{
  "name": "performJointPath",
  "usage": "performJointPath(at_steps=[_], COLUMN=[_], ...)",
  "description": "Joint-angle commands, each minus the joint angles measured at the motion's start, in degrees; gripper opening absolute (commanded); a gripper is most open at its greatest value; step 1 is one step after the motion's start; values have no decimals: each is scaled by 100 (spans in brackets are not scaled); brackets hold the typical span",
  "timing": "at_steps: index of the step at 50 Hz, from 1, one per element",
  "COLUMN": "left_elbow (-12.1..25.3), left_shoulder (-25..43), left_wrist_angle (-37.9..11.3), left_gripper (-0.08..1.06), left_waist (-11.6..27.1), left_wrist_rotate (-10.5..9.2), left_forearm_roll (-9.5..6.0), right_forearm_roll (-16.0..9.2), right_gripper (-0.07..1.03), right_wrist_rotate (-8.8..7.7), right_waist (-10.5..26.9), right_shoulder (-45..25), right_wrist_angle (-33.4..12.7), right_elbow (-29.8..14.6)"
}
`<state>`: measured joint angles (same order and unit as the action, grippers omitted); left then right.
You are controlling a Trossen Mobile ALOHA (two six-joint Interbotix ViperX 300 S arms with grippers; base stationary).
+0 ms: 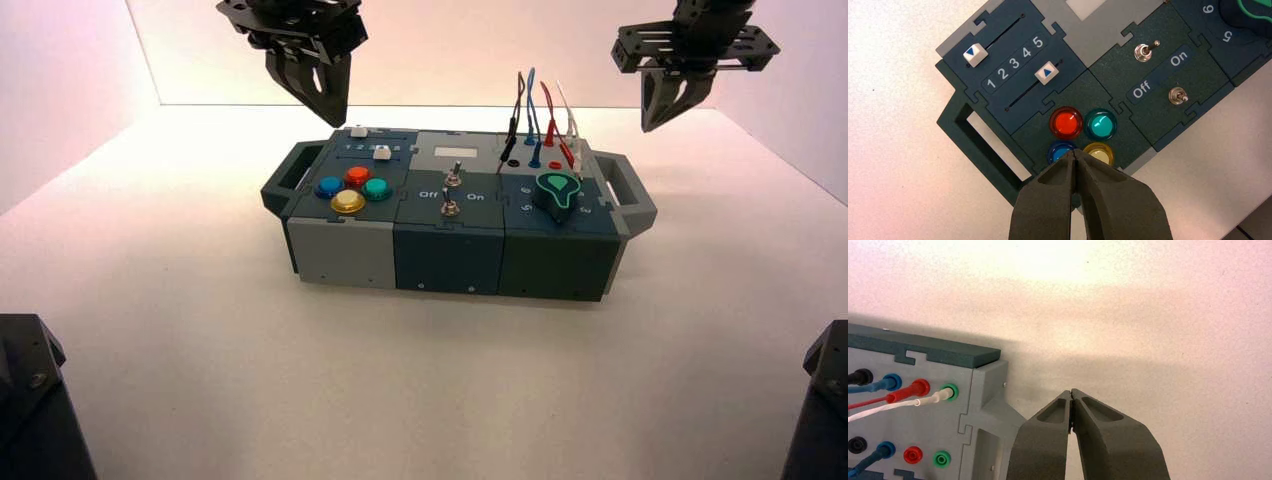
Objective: Return to the home position.
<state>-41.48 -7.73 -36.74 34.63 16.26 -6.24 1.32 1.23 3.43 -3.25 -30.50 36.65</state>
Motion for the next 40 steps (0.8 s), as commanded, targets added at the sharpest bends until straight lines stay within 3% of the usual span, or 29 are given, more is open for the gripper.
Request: performJointPath(at_steps=[1,15,24,40], left_elbow=[105,97,88,-105], left_shoulder=[-149,-158,-457,-2013], left_wrist_angle=[18,0,141,492], left_gripper=[-3,-3,-3,-3], left_waist=[9,9,-70,-809], left_wrist_rotate=[26,35,44,44], left_forearm_roll=[0,9,35,26], right_forearm_roll=[-18,-18,-26,-114], right_gripper=[-2,-2,-2,-2], right_wrist_rotate=[9,9,9,18], right_waist=[-9,-9,26,35], right_shoulder=[79,97,457,1635], right_wrist_angle=[18,9,185,325], right_elbow=[-105,-114,-26,220])
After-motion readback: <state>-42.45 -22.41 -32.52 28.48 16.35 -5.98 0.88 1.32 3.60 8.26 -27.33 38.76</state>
